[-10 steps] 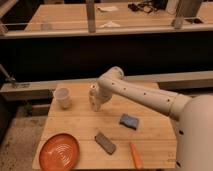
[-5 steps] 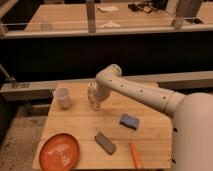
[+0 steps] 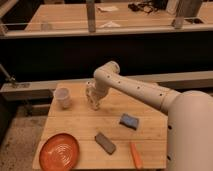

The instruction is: Knock the bottle over

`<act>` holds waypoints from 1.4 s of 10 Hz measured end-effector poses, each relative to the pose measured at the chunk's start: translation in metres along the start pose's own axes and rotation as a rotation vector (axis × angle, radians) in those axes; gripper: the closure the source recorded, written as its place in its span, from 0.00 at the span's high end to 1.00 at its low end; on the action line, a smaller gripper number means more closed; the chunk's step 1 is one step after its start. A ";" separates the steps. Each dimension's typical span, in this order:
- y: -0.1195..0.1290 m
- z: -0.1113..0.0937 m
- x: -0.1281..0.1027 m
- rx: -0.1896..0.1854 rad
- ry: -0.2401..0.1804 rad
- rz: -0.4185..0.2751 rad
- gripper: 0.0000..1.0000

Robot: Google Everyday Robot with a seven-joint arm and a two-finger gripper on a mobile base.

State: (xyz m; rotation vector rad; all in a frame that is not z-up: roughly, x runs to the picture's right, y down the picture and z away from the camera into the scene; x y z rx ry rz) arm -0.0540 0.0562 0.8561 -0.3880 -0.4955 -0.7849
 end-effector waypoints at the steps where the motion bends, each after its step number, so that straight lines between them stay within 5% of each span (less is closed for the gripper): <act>1: -0.001 -0.001 0.001 0.000 -0.004 -0.006 0.08; 14: 0.002 -0.013 0.007 -0.009 -0.021 -0.089 0.03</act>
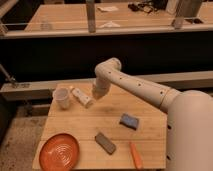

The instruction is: Knock the bottle over

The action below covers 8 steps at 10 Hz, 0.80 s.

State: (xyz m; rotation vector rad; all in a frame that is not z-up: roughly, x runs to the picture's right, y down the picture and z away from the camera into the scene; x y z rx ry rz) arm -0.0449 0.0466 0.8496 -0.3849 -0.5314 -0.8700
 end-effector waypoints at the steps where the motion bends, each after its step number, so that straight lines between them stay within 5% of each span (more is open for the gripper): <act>1: 0.000 -0.001 0.003 -0.004 0.002 -0.010 0.03; 8: -0.016 0.008 -0.003 -0.015 -0.001 -0.047 0.03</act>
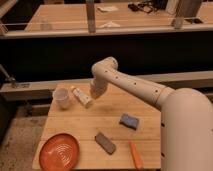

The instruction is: Knock the bottle over

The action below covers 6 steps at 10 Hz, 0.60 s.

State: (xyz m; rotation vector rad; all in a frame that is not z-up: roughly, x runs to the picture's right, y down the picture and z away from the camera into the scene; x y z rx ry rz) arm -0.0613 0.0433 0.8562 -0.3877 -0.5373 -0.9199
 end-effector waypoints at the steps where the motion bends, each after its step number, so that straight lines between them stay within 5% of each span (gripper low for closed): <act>1: 0.000 0.000 0.000 0.000 0.000 0.000 0.03; 6: 0.001 0.000 0.001 0.000 0.000 0.002 0.03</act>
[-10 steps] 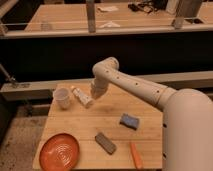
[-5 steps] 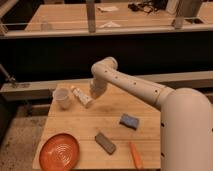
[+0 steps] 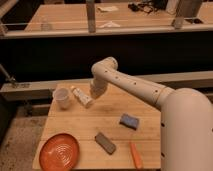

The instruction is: Knock the bottle over

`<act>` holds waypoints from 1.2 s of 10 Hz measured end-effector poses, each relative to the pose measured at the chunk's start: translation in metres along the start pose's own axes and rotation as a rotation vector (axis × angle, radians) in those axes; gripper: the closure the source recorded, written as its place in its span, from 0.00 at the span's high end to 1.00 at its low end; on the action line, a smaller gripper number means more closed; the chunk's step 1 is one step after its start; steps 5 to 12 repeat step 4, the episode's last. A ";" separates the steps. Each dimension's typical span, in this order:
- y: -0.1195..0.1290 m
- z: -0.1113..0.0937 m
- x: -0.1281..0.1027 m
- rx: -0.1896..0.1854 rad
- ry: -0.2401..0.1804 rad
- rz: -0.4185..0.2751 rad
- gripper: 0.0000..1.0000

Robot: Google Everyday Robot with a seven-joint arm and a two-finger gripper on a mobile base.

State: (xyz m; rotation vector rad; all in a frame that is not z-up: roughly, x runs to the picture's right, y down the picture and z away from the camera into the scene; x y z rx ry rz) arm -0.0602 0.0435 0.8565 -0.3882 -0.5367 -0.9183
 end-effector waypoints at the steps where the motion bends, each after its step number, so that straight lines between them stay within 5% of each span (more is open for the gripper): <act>1: 0.000 0.000 0.000 0.000 0.000 0.000 0.03; 12: 0.000 0.001 0.000 -0.001 -0.001 0.000 0.03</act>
